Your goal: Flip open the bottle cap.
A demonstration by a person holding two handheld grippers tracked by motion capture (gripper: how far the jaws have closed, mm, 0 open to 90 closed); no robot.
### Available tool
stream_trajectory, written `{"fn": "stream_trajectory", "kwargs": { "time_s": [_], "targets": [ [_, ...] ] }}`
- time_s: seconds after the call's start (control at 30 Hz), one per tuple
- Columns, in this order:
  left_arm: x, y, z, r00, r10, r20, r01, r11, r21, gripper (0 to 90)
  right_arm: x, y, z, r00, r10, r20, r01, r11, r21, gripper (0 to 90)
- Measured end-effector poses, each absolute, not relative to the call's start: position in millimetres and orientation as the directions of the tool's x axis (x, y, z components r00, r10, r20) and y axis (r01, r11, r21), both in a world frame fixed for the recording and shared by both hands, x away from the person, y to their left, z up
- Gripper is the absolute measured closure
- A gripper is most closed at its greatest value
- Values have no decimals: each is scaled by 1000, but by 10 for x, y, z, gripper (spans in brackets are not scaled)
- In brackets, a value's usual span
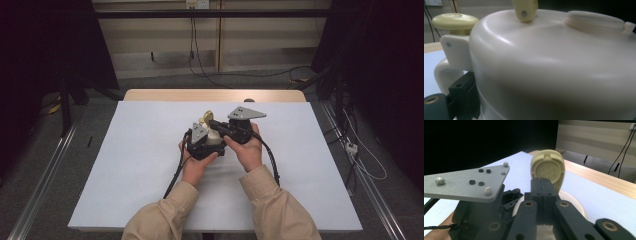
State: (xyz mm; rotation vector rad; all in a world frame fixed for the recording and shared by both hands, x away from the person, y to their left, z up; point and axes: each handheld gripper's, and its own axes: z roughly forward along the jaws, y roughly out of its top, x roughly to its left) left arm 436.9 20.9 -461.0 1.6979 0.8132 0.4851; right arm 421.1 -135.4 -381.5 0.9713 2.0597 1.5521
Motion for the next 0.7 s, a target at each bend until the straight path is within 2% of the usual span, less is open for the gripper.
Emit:
{"fn": "stream_trajectory", "kwargs": {
  "time_s": [0.37,0.47,0.7],
  "targets": [
    [4368,209,-4610,676,730,-100,270,-119,956,56,4227,-1373,-3831,-684,722,103,299,149,942,895],
    [4369,219,-4605,680,727,-99,270,-122,955,55,4229,-1402,-3825,-680,727,95,292,149,945,862],
    [4355,229,-4587,687,721,-92,277,-142,950,52,4218,-1439,-3832,-678,730,83,280,153,948,705]
  ]
}}
